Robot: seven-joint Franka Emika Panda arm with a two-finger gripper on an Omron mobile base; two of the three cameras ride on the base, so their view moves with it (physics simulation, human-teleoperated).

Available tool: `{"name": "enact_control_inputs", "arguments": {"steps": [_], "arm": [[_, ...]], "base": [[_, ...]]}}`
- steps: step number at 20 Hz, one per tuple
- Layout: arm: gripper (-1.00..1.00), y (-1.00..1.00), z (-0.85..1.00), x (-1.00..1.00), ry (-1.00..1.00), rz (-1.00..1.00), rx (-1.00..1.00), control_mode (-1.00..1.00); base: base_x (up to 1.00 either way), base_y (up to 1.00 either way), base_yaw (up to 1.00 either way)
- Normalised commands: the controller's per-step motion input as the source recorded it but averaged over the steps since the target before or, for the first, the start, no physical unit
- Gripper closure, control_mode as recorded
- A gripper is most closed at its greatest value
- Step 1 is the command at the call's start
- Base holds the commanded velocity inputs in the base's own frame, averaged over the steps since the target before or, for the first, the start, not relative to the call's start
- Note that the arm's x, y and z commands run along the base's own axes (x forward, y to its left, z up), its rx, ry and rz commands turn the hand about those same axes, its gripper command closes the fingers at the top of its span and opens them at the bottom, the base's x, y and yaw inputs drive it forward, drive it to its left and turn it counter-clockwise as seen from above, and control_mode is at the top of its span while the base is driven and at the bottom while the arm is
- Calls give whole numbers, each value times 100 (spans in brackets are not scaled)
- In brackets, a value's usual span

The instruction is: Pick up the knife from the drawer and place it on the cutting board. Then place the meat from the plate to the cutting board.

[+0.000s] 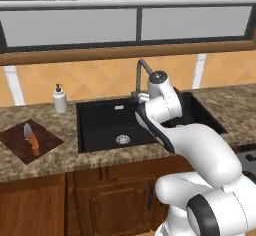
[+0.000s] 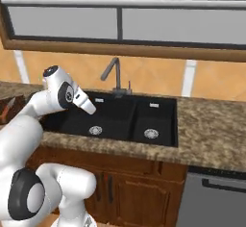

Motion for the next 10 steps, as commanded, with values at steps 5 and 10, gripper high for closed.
{"name": "enact_control_inputs", "arguments": {"steps": [5,10], "arm": [[-100,0,0,0,0,0,0,100],[-100,0,0,0,0,0,0,100]], "base": [[-47,-53,-55],[-3,-100,-1]]}}
